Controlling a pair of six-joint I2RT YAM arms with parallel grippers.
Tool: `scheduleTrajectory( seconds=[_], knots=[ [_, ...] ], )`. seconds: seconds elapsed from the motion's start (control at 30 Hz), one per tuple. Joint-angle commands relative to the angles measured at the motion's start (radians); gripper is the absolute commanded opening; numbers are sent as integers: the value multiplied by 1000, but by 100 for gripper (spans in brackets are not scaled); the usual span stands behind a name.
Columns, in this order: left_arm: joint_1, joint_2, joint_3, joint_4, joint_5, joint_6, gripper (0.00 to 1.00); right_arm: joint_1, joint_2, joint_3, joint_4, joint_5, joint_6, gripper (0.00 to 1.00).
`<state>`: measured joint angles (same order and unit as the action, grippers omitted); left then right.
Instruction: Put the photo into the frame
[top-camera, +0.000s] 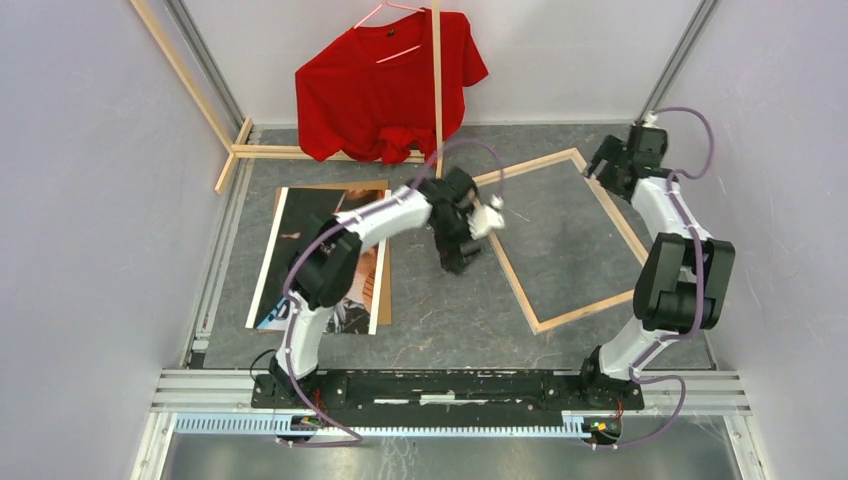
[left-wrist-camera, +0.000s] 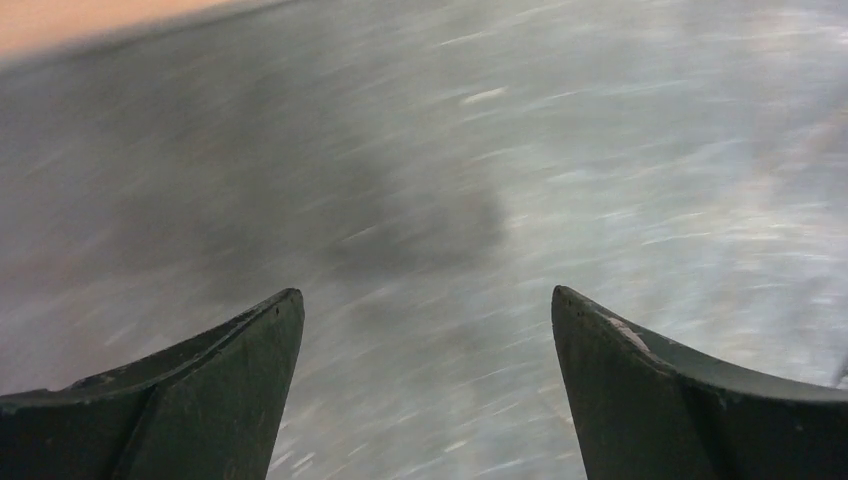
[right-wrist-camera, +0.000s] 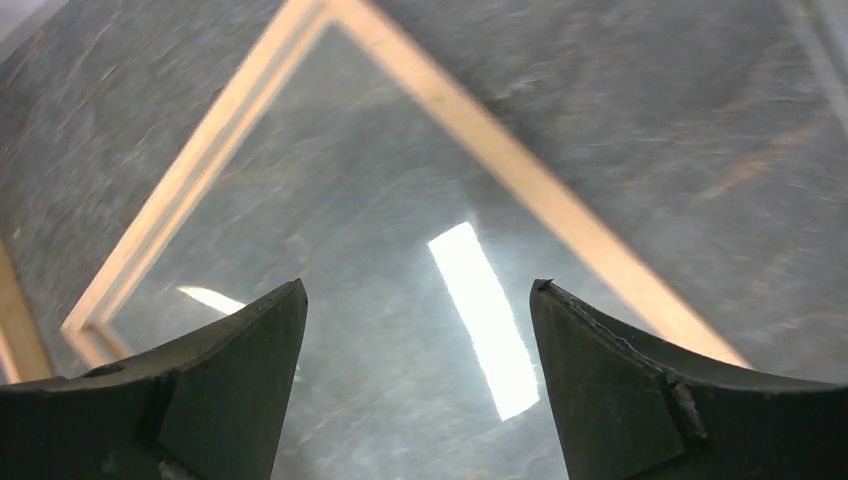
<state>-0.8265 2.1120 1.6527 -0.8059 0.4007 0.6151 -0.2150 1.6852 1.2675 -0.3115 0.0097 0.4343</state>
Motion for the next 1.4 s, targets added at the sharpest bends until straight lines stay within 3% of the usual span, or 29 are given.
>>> scheduleTrajectory(
  seconds=[0.0,0.2,0.43,0.73,1.03,1.37],
  knots=[
    [209,-49,64,78,-142,-31,98,180,53,92,55,37,3,89],
    [415,-49,54,114,-197,-102,94,411,320,367,105,67,-71,77],
    [517,-251,-214,196,-174,-74,95,517,651,734,33,114,-140,68],
    [556,-348,-356,241,-167,-83,94,557,740,779,-13,-7,-186,66],
    [558,-401,-395,249,-160,-102,94,616,656,643,-128,-160,-256,64],
    [558,-463,-410,246,-141,-127,94,710,324,11,61,-211,-170,60]
  ],
)
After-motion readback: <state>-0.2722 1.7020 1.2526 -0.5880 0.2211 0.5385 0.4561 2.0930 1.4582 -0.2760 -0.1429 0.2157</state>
